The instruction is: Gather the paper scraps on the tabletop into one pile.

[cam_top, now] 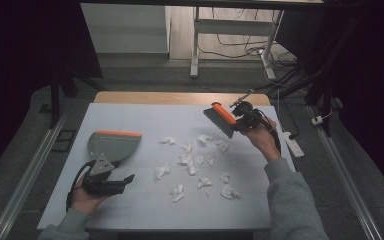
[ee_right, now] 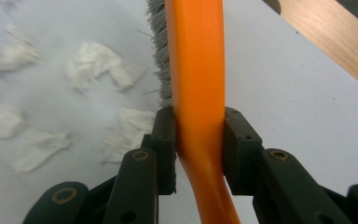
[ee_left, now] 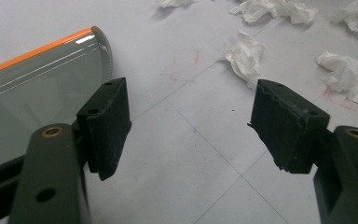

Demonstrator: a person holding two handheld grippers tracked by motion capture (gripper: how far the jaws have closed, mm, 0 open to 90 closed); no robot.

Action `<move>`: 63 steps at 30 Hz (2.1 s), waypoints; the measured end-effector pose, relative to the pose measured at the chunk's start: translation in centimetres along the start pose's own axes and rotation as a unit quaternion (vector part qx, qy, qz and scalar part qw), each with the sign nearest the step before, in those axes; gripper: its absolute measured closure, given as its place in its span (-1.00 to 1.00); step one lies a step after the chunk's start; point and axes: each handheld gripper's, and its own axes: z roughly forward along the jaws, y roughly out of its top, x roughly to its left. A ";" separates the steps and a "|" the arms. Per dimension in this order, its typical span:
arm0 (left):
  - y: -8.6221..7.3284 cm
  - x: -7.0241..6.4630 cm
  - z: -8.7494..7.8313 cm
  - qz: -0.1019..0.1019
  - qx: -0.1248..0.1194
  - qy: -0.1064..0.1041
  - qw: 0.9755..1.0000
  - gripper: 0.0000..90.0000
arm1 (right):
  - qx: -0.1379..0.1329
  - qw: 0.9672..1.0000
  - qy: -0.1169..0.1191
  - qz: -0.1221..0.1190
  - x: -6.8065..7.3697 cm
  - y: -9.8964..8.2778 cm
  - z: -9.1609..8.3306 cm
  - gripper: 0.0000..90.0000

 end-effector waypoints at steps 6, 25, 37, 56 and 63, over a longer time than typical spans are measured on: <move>-0.1 0.1 -0.1 -0.002 -0.002 -0.003 1.000 -0.36 | 0.035 0.999 -0.009 -0.013 0.1 1.0 1.7 0.53; -0.2 0.1 -0.1 0.000 0.001 -0.005 1.000 -0.35 | 0.030 0.987 0.122 -0.099 4.7 0.6 0.5 0.53; -0.2 0.1 0.0 -0.001 0.003 -0.005 1.000 -0.34 | -0.018 0.997 0.046 -0.061 2.5 1.7 1.0 0.53; -0.2 0.1 -0.1 0.001 0.001 -0.006 1.000 -0.34 | 0.043 0.979 0.110 -0.165 6.9 1.6 1.2 0.53; -0.2 0.1 -0.1 0.001 -0.002 -0.005 1.000 -0.34 | -0.022 0.987 0.085 -0.138 6.0 2.4 -0.3 0.53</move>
